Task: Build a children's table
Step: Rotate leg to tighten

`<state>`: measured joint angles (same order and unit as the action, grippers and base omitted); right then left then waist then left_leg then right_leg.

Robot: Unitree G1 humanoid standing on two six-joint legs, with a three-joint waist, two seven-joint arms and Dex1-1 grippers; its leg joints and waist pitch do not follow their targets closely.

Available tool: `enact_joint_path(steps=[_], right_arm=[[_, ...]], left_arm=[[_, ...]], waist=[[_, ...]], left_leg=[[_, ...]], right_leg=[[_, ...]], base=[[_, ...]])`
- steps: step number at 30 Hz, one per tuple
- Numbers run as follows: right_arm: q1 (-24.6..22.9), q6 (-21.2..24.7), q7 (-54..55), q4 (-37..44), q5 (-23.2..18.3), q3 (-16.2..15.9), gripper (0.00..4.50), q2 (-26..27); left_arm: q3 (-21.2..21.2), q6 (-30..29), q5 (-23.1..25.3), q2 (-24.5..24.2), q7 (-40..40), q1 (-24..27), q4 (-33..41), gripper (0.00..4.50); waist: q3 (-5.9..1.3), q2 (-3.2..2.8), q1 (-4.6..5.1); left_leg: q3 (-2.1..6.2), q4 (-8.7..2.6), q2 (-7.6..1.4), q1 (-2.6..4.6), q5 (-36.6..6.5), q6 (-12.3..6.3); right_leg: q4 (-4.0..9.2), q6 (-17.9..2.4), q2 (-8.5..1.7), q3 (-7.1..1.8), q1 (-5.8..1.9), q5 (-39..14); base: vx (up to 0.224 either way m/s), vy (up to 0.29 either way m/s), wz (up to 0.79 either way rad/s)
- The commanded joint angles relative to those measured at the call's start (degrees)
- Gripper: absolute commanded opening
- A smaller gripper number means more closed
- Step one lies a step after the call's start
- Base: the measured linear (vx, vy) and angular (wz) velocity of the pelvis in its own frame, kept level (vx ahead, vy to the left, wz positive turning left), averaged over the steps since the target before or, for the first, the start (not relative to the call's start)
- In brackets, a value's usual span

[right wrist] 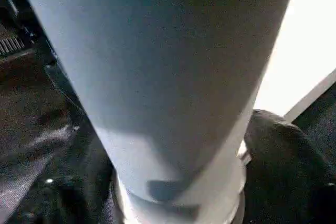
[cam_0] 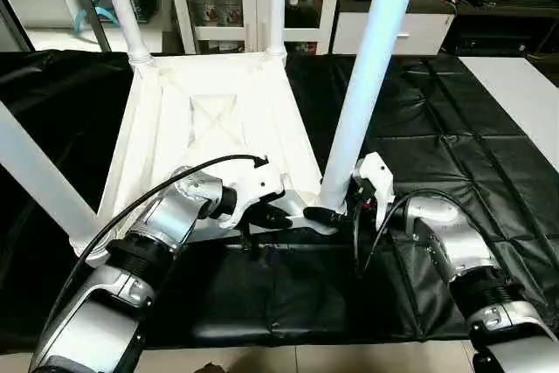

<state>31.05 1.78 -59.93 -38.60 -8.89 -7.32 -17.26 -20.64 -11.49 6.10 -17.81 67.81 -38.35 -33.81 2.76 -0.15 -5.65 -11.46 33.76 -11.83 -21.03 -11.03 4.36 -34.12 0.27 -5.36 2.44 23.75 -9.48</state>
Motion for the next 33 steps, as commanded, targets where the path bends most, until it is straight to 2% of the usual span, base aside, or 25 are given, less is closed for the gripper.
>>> enact_joint_path(steps=[1,5,10,13,14,15,21,22,23,24,25,26,28,29,30,33], right_arm=[[0.74,0.09,-0.2,-0.14,-0.27,-0.13,3.39,-0.62],[0.61,0.32,-2.12,-0.18,-0.33,-0.07,3.07,-1.2],[0.54,-0.05,-3.23,-0.63,0.31,-0.73,2.74,-1.36],[0.41,-0.14,-3.44,-0.61,0.42,-0.84,2.69,-1.35],[0.35,-0.29,-3.3,-0.71,0.45,-0.78,2.69,-1.29],[0.33,-0.39,-3.17,-0.78,0.47,-0.72,2.69,-1.27],[0.1,0.32,-2.1,-0.71,-0.19,0.41,2.69,-0.63],[0.47,0.34,2.93,-1.69,-0.2,2.01,2.69,0.9],[0.79,0.04,7.9,-2.61,-0.04,3.43,2.69,2.38],[0.95,-0.15,10.65,-3.1,0.07,4.2,2.69,3.19],[0.98,-0.19,11.25,-3.21,0.09,4.36,2.68,3.37],[1.2,-0.27,15.62,-3.87,0.25,5.43,2.68,4.76],[1.82,-0.53,24.09,-4.81,0.14,7.62,2.67,7.72],[2.87,0.21,30.54,-5.91,-0.32,9.42,2.67,9.98],[4.25,0.53,37.78,-7.55,0.25,10.52,2.67,11.98],[5.54,0.06,44.18,-9.06,0.91,11.25,2.67,13.89]], left_arm=[[-3.92,-1.39,1.84,0.32,1.52,2.19,-1.06,0.0],[-3.92,-2.42,1.83,0.17,1.22,2.58,-0.14,0.0],[-3.87,-2.81,1.78,0.35,0.91,2.62,0.08,0.0],[-3.83,-2.93,1.73,0.27,0.89,2.8,0.37,0.0],[-3.8,-2.82,1.78,0.19,0.79,3.09,0.37,0.0],[-3.8,-2.8,1.8,0.19,0.72,3.22,0.39,0.0],[-3.06,-3.3,1.59,1.02,-0.86,3.53,0.44,0.0],[-1.72,-3.05,1.56,2.23,-4.13,2.73,-1.19,0.0],[-0.55,-2.71,1.61,3.35,-7.21,1.93,-2.74,0.0],[0.08,-2.52,1.64,3.95,-8.88,1.51,-3.54,0.0],[0.21,-2.48,1.65,4.08,-9.24,1.42,-3.72,0.0],[1.19,-2.57,1.67,5.11,-12.01,0.58,-5.06,0.0],[3.05,-3.28,1.53,7.32,-17.41,-1.28,-7.67,0.0],[3.82,-3.7,1.86,8.71,-21.2,-2.59,-9.45,0.0],[4.56,-4.0,2.23,9.91,-25.11,-3.85,-11.15,0.0],[5.55,-4.23,2.33,10.94,-28.9,-4.92,-12.51,0.0]], waist=[[-3.72,0.22,0.15],[-3.82,0.44,0.12],[-3.84,0.44,-0.07],[-3.85,0.42,-0.07],[-3.84,-0.06,-0.07],[-3.84,0.2,0.0],[-3.89,0.4,0.0],[-3.82,0.58,0.2],[-3.58,0.5,0.34],[-3.52,0.64,0.57],[-3.52,0.64,0.57],[-3.52,0.81,0.92],[-3.46,0.76,1.07],[-3.48,0.94,1.26],[-3.54,0.86,1.42],[-3.74,0.86,1.61]], left_leg=[[0.4,-4.06,-1.38,0.73,-10.13,-3.33],[0.37,-3.93,-1.39,0.67,-9.15,-3.81],[0.35,-3.86,-1.41,0.7,-8.75,-4.11],[0.35,-3.85,-1.38,0.74,-8.66,-4.11],[0.39,-3.86,-1.38,0.75,-8.66,-4.0],[0.34,-3.84,-1.37,0.73,-8.88,-3.93],[0.35,-3.81,-1.33,0.75,-8.69,-4.0],[0.28,-3.81,-1.33,0.69,-8.68,-3.98],[0.31,-3.98,-1.2,0.7,-9.69,-3.38],[0.51,-4.26,-1.23,0.85,-12.01,-2.31],[0.51,-4.26,-1.23,0.85,-12.01,-2.31],[0.61,-4.36,-1.19,0.88,-13.55,-1.38],[0.69,-4.47,-1.08,0.86,-13.67,-0.75],[0.69,-4.49,-0.97,0.79,-13.61,-0.49],[0.79,-4.56,-0.98,0.87,-13.44,0.13],[0.73,-4.35,-0.83,0.69,-12.22,-0.18]], right_leg=[[2.97,-15.67,-2.44,-1.51,-2.92,-7.21],[2.8,-15.97,-2.4,-1.47,-2.98,-6.2],[2.77,-16.1,-2.48,-1.47,-2.98,-6.46],[2.79,-15.97,-2.44,-1.46,-2.94,-6.64],[2.75,-16.02,-2.39,-1.45,-2.89,-6.38],[2.79,-16.1,-2.37,-1.45,-2.94,-6.12],[2.77,-15.97,-2.38,-1.46,-2.98,-6.43],[2.81,-15.92,-2.35,-1.54,-2.89,-6.49],[3.18,-15.47,-2.44,-1.6,-2.72,-8.76],[3.58,-14.53,-2.54,-1.5,-2.74,-12.72],[3.58,-14.53,-2.54,-1.5,-2.74,-12.72],[3.92,-13.06,-2.59,-1.58,-2.69,-15.97],[4.09,-12.25,-2.54,-1.59,-2.55,-17.1],[4.08,-11.62,-2.54,-1.65,-2.41,-17.95],[4.17,-11.16,-2.58,-1.61,-2.33,-18.59],[4.08,-11.08,-2.48,-1.52,-2.43,-16.47]], base=[[0.0,0.0,0.0],[0.0,0.0,0.0],[0.0,0.0,0.0],[0.0,0.0,0.0],[0.0,0.0,0.0],[0.0,0.0,0.0],[0.0,0.0,0.0],[0.0,0.0,0.0],[0.0,0.0,0.0],[0.0,0.0,0.0],[0.0,0.0,0.0],[0.0,0.0,0.0],[0.0,0.0,0.0],[0.0,0.0,0.0],[0.0,0.0,0.0],[0.0,0.0,0.0]])
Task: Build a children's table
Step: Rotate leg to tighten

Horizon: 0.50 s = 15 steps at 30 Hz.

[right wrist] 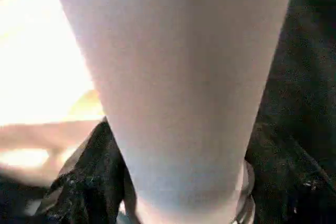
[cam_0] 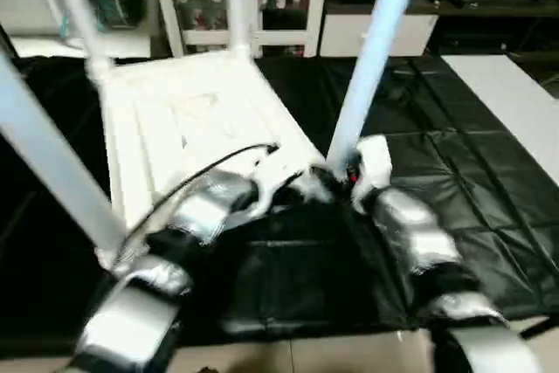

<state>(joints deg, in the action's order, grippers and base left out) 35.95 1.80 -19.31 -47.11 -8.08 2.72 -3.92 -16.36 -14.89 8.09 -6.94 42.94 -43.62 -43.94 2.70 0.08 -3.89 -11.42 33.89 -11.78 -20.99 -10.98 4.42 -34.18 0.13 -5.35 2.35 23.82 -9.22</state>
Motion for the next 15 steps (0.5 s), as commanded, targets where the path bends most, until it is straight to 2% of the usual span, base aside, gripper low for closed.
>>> enact_joint_path(steps=[1,3,4,5,6,8,9,11,13,14,15], right_arm=[[1.35,-0.32,7.32,-1.34,0.26,1.97,2.67,1.81],[2.06,-0.58,13.11,-2.16,0.77,3.0,2.67,3.29],[2.61,-0.41,21.73,-3.22,2.05,4.08,2.67,5.01],[2.74,-0.62,25.55,-3.71,2.9,4.39,2.67,5.91],[2.73,-1.1,29.22,-3.95,4.02,4.38,2.67,7.16],[2.69,-1.47,30.17,-3.97,4.5,4.17,2.67,7.72],[2.62,-2.34,30.78,-3.78,5.28,3.27,2.67,8.47],[2.8,-4.88,29.02,-3.5,4.65,2.79,2.67,9.62],[3.24,-6.29,27.68,-3.56,4.04,2.91,2.67,10.0],[4.17,-8.35,24.33,-3.33,3.43,2.6,2.67,9.88],[4.27,-8.5,24.07,-3.1,3.9,2.12,2.67,9.6]], left_arm=[[1.69,-0.35,0.63,0.56,-6.43,-0.28,-3.39,0.0],[2.04,0.37,1.12,1.09,-9.4,-1.04,-4.66,0.0],[2.32,1.27,1.78,1.68,-12.69,-1.88,-6.24,0.0],[2.67,1.59,1.81,2.06,-13.92,-2.32,-7.11,0.0],[2.93,2.03,1.9,2.41,-15.12,-2.82,-8.01,0.0],[3.02,2.23,1.9,2.53,-15.43,-3.02,-8.38,0.0],[2.9,2.41,1.96,2.55,-15.58,-3.27,-8.88,0.0],[2.81,2.64,1.9,2.18,-15.11,-3.23,-8.94,0.0],[2.85,2.85,1.8,1.93,-14.9,-3.21,-9.03,0.0],[2.66,3.46,1.8,1.39,-14.23,-3.13,-9.26,0.0],[2.64,3.59,1.76,1.33,-14.11,-3.13,-9.33,0.0]], waist=[[-3.68,0.51,0.01],[-4.07,0.45,0.08],[-3.95,0.4,0.14],[-3.98,0.15,0.21],[-3.99,0.26,0.14],[-3.92,0.19,-0.13],[-3.85,0.77,-0.28],[-3.79,0.52,-0.57],[-3.78,0.6,-0.63],[-3.83,0.19,-0.6],[-3.8,0.32,-0.54]], left_leg=[[0.6,-4.42,-0.84,0.47,-11.46,-0.83],[0.56,-4.15,-0.72,0.4,-8.25,-1.61],[0.5,-4.12,-0.68,0.31,-7.52,-1.89],[0.42,-4.09,-0.62,0.51,-7.1,-1.69],[0.41,-4.11,-0.58,0.59,-7.13,-1.58],[0.29,-4.22,-0.57,0.81,-8.83,-1.57],[0.28,-4.3,-0.6,0.66,-9.67,-1.83],[0.33,-4.34,-0.62,0.59,-10.65,-1.98],[0.38,-4.39,-0.67,0.53,-10.77,-2.1],[0.37,-4.33,-0.68,0.61,-10.51,-2.17],[0.35,-4.33,-0.67,0.56,-10.51,-2.26]], right_leg=[[4.01,-11.28,-2.44,-1.5,-2.45,-14.88],[3.34,-12.22,-2.24,-1.42,-2.75,-9.3],[3.31,-12.38,-2.12,-1.43,-2.66,-8.16],[3.21,-12.73,-2.07,-1.45,-2.55,-7.1],[3.24,-12.79,-2.07,-1.4,-2.55,-7.03],[3.36,-12.29,-1.97,-1.4,-2.52,-7.46],[3.45,-11.76,-2.07,-1.42,-2.62,-8.22],[3.56,-11.15,-2.3,-1.5,-2.63,-9.69],[3.55,-10.74,-2.32,-1.5,-2.69,-10.17],[3.48,-10.87,-2.27,-1.51,-2.57,-9.41],[3.51,-10.94,-2.23,-1.49,-2.62,-9.11]], base=[[0.0,0.0,0.0],[0.0,0.0,0.0],[0.0,0.0,0.0],[0.0,0.0,0.0],[0.0,0.0,0.0],[0.0,0.0,0.0],[0.0,0.0,0.0],[0.0,0.0,0.0],[0.0,0.0,0.0],[0.0,0.0,0.0],[0.0,0.0,0.0]])
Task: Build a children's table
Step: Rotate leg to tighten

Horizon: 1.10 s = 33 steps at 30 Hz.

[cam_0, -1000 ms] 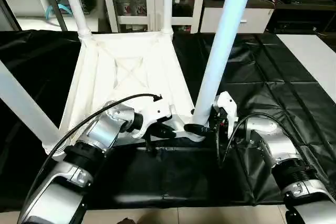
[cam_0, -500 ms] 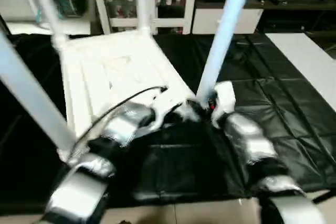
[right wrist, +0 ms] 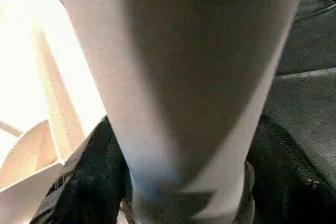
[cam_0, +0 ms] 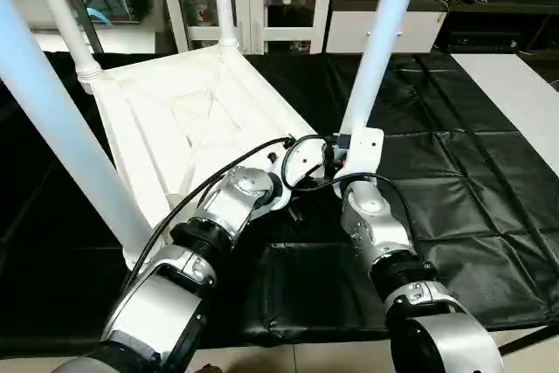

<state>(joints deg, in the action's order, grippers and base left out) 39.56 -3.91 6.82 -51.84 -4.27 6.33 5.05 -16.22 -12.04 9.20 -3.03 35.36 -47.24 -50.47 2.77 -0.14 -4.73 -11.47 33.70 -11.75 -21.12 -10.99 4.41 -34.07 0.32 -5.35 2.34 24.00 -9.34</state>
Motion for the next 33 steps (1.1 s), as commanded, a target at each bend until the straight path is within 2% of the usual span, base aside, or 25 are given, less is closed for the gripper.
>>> enact_joint_path(steps=[1,2,5,6,7,8,9,10,12,14,15,17,20,21,24,26,28,29,31,32,33], right_arm=[[0.62,-3.56,-2.74,2.57,1.24,-2.57,3.02,-0.12],[0.38,-3.71,-2.69,3.2,1.5,-2.7,3.23,-0.46],[-1.94,-2.74,-4.3,8.22,0.42,-1.79,3.39,-2.53],[-2.17,-2.79,-4.93,8.76,0.29,-1.7,3.46,-2.88],[-2.73,-2.28,-7.19,9.98,-0.67,-1.63,3.7,-3.26],[-3.03,-2.04,-8.81,10.58,-1.32,-1.5,3.77,-3.44],[-3.29,-1.66,-10.18,11.14,-1.63,-1.63,3.8,-3.83],[-4.68,0.09,-16.43,13.66,-2.17,-3.06,3.85,-6.25],[-5.68,1.42,-20.67,15.25,-2.35,-4.29,4.11,-8.23],[-8.35,5.39,-31.18,18.83,-3.08,-7.39,4.11,-13.24],[-9.09,6.13,-34.89,19.18,-3.33,-8.26,4.11,-14.98],[-9.53,6.55,-37.28,19.36,-3.46,-8.71,4.11,-16.05],[-11.38,8.45,-49.62,20.43,-5.53,-10.82,4.11,-20.46],[-11.81,8.53,-54.2,20.54,-6.3,-11.48,4.11,-22.11],[-11.79,9.46,-57.15,21.18,-7.09,-11.91,4.11,-23.62],[-11.59,10.49,-59.34,21.88,-7.99,-11.9,4.11,-24.37],[-11.33,11.07,-61.73,22.27,-8.66,-11.97,4.11,-24.8],[-11.16,11.3,-63.34,22.36,-8.86,-12.19,4.11,-25.1],[-11.02,11.36,-64.7,22.19,-8.72,-12.64,4.11,-25.47],[-10.88,11.28,-65.5,21.64,-8.34,-13.18,4.11,-25.69],[-10.79,11.34,-66.16,21.34,-8.13,-13.49,4.11,-25.84]], left_arm=[[2.43,1.36,0.56,-2.75,-5.95,0.5,-3.13,0.0],[2.37,1.54,0.55,-2.82,-5.65,0.55,-3.21,0.0],[1.94,1.94,0.7,-3.41,-3.85,1.26,-2.68,0.0],[1.85,1.93,0.71,-3.51,-3.51,1.28,-2.59,0.0],[1.71,2.08,0.71,-3.75,-2.9,1.46,-2.24,0.0],[1.61,2.21,0.7,-3.91,-2.52,1.58,-2.02,0.0],[1.53,2.22,0.67,-4.07,-2.13,1.68,-1.86,0.0],[0.92,2.29,0.67,-4.89,0.14,2.33,-0.97,0.0],[0.45,2.24,0.66,-5.47,1.85,2.82,-0.42,0.0],[-0.72,2.45,0.44,-6.81,5.79,4.05,0.84,0.0],[-1.35,2.44,0.3,-7.32,7.92,4.66,1.63,0.0],[-1.77,2.4,0.22,-7.63,9.34,5.03,2.14,0.0],[-3.62,1.78,-0.29,-8.58,15.1,6.43,4.36,0.0],[-5.28,1.44,-0.54,-9.55,19.45,7.51,6.54,0.0],[-7.53,-0.03,-1.15,-11.39,25.7,9.36,10.75,0.0],[-8.99,-0.98,-1.61,-12.66,29.83,10.51,13.59,0.0],[-9.56,-1.27,-1.84,-13.18,32.02,10.89,14.78,0.0],[-9.72,-1.28,-1.74,-13.33,32.79,10.93,15.04,0.0],[-9.7,-1.05,-1.39,-13.26,32.62,10.77,14.82,0.0],[-9.72,-1.09,-1.03,-13.14,31.93,10.56,14.51,0.0],[-9.81,-1.44,-0.88,-13.22,31.68,10.58,14.8,0.0]], waist=[[-3.89,0.66,0.27],[-3.89,0.23,0.2],[-3.89,0.18,0.04],[-3.82,0.27,0.39],[-3.92,0.31,0.58],[-3.86,0.29,0.92],[-3.79,0.28,1.02],[-3.8,0.29,1.03],[-3.74,0.5,0.95],[-3.57,0.54,0.93],[-3.59,0.29,0.88],[-3.51,0.42,0.99],[-3.59,0.5,0.9],[-3.61,0.5,0.89],[-3.77,0.26,0.73],[-3.69,0.15,0.5],[-3.61,0.13,0.23],[-3.57,0.19,-0.3],[-3.44,0.07,-0.53],[-3.48,0.79,-0.6],[-3.42,0.47,-0.76]], left_leg=[[0.37,-4.08,-0.68,0.65,-9.99,-2.38],[0.42,-4.05,-0.63,0.62,-9.7,-2.39],[0.46,-3.98,-0.63,0.45,-8.73,-3.03],[0.57,-4.08,-0.56,0.12,-8.65,-3.09],[0.56,-4.05,-0.54,0.33,-8.9,-3.17],[0.51,-3.95,-0.6,0.42,-9.19,-3.4],[0.49,-3.98,-0.64,0.43,-9.44,-3.44],[0.48,-4.0,-0.64,0.46,-9.76,-3.52],[0.54,-3.95,-0.75,0.36,-9.91,-4.27],[0.52,-3.91,-0.77,0.29,-10.25,-4.87],[0.5,-3.88,-0.82,0.35,-10.64,-4.95],[0.51,-3.95,-0.86,0.29,-11.38,-4.66],[0.59,-3.92,-1.05,0.34,-11.85,-4.22],[0.59,-3.9,-1.06,0.46,-11.98,-4.5],[0.58,-3.77,-1.35,0.47,-9.56,-5.09],[0.37,-3.69,-1.39,0.84,-9.07,-5.48],[0.33,-3.77,-1.47,0.86,-9.59,-5.27],[0.26,-3.86,-1.56,1.1,-10.96,-4.45],[0.29,-4.05,-1.64,1.22,-12.27,-3.5],[0.28,-4.07,-1.62,1.18,-12.39,-3.36],[0.41,-4.16,-1.57,1.14,-12.89,-2.84]], right_leg=[[3.29,-11.41,-2.2,-1.49,-2.87,-8.18],[3.22,-11.55,-2.2,-1.48,-2.92,-7.82],[3.08,-11.5,-2.26,-1.49,-3.14,-6.1],[3.03,-11.32,-2.14,-1.44,-3.42,-6.17],[3.18,-11.24,-2.13,-1.37,-3.42,-6.74],[3.23,-12.03,-2.17,-1.43,-3.21,-6.96],[3.29,-12.35,-2.12,-1.43,-3.2,-7.52],[3.36,-12.47,-2.11,-1.4,-3.25,-7.83],[3.4,-12.56,-2.13,-1.38,-3.51,-8.13],[3.57,-12.92,-2.08,-1.36,-3.53,-8.75],[3.6,-13.16,-2.17,-1.42,-3.45,-9.32],[3.82,-13.3,-2.24,-1.38,-3.37,-10.91],[3.74,-13.87,-2.38,-1.41,-3.35,-11.53],[3.71,-14.18,-2.34,-1.37,-3.37,-11.39],[3.09,-15.9,-2.37,-1.44,-3.32,-7.03],[3.01,-16.64,-2.29,-1.47,-3.08,-5.98],[3.15,-16.44,-2.29,-1.47,-2.98,-7.11],[3.3,-16.01,-2.32,-1.49,-2.89,-9.1],[3.42,-15.56,-2.3,-1.47,-2.78,-10.53],[3.43,-15.33,-2.33,-1.43,-2.87,-10.78],[3.48,-14.68,-2.47,-1.51,-2.84,-11.94]], base=[[0.0,0.0,0.0],[0.0,0.0,0.0],[0.0,0.0,0.0],[0.0,0.0,0.0],[0.0,0.0,0.0],[0.0,0.0,0.0],[0.0,0.0,0.0],[0.0,0.0,0.0],[0.0,0.0,0.0],[0.0,0.0,0.0],[0.0,0.0,0.0],[0.0,0.0,0.0],[0.0,0.0,0.0],[0.0,0.0,0.0],[0.0,0.0,0.0],[0.0,0.0,0.0],[0.0,0.0,0.0],[0.0,0.0,0.0],[0.0,0.0,0.0],[0.0,0.0,0.0],[0.0,0.0,0.0]])
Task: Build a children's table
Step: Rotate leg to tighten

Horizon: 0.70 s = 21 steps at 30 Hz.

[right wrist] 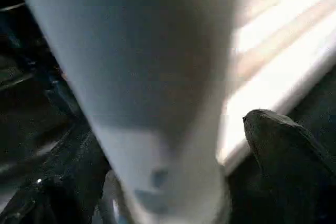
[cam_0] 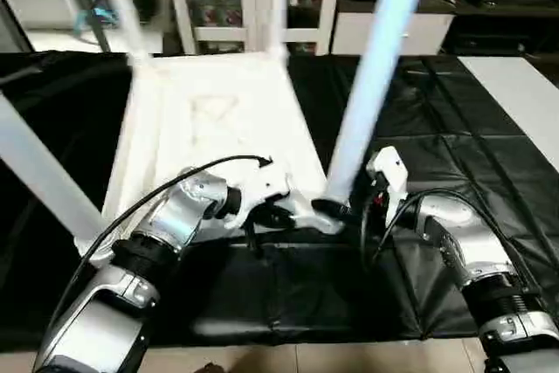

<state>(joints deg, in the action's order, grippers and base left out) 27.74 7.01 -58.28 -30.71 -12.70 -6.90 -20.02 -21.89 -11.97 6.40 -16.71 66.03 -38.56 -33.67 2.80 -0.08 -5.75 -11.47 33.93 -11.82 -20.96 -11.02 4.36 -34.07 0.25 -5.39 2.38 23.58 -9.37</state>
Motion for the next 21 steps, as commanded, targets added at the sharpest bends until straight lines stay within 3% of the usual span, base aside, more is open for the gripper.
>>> enact_joint_path(steps=[1,4,8,10,17,18,21], right_arm=[[1.06,0.08,-2.32,-0.03,0.94,-1.17,4.11,-1.17],[1.32,-0.41,-4.33,-0.45,2.38,-2.68,3.86,-1.8],[1.71,-1.56,-5.17,-1.95,3.82,-3.55,3.55,-2.26],[1.83,-2.0,-4.91,-2.66,3.88,-3.55,3.4,-2.32],[2.61,-2.24,-5.35,-3.6,3.79,-2.95,2.71,-2.49],[2.57,-2.42,-5.7,-3.68,4.05,-2.98,2.64,-2.61],[2.56,-2.49,-6.34,-3.86,4.11,-3.06,2.54,-2.74]], left_arm=[[-4.11,-2.01,1.87,0.37,0.89,1.9,-1.59,0.0],[-3.87,-2.9,1.88,-0.09,1.23,2.17,-0.33,0.0],[-3.65,-2.59,2.33,-0.11,0.82,2.22,-0.77,0.0],[-3.71,-2.58,2.31,-0.13,0.76,2.37,-0.78,0.0],[-4.05,-3.22,2.21,-0.45,0.86,2.65,-0.16,0.0],[-4.07,-3.26,2.22,-0.45,0.81,2.77,-0.07,0.0],[-3.99,-3.21,2.2,-0.45,0.76,2.81,-0.1,0.0]], waist=[[-3.4,0.34,0.25],[-3.54,0.46,0.27],[-3.65,0.42,0.24],[-3.66,0.2,0.26],[-3.72,0.34,0.31],[-3.72,0.62,0.35],[-3.72,0.54,0.3]], left_leg=[[0.45,-4.45,-1.48,0.96,-13.14,-2.6],[0.58,-4.46,-1.46,0.8,-13.0,-2.16],[0.54,-4.25,-1.33,0.73,-11.28,-2.68],[0.53,-4.24,-1.33,0.75,-11.23,-2.64],[0.5,-4.2,-1.33,0.76,-11.33,-2.89],[0.48,-4.2,-1.36,0.76,-11.25,-2.96],[0.49,-4.17,-1.36,0.75,-10.83,-3.21]], right_leg=[[3.57,-14.39,-2.47,-1.58,-2.42,-12.51],[3.55,-13.67,-2.56,-1.57,-2.64,-13.0],[3.35,-14.18,-2.51,-1.51,-2.67,-10.95],[3.38,-14.31,-2.43,-1.48,-2.63,-10.55],[3.28,-14.91,-2.38,-1.41,-2.74,-9.86],[3.28,-14.87,-2.35,-1.41,-2.74,-9.92],[3.23,-14.77,-2.4,-1.43,-2.73,-10.02]], base=[[0.0,0.0,0.0],[0.0,0.0,0.0],[0.0,0.0,0.0],[0.0,0.0,0.0],[0.0,0.0,0.0],[0.0,0.0,0.0],[0.0,0.0,0.0]])
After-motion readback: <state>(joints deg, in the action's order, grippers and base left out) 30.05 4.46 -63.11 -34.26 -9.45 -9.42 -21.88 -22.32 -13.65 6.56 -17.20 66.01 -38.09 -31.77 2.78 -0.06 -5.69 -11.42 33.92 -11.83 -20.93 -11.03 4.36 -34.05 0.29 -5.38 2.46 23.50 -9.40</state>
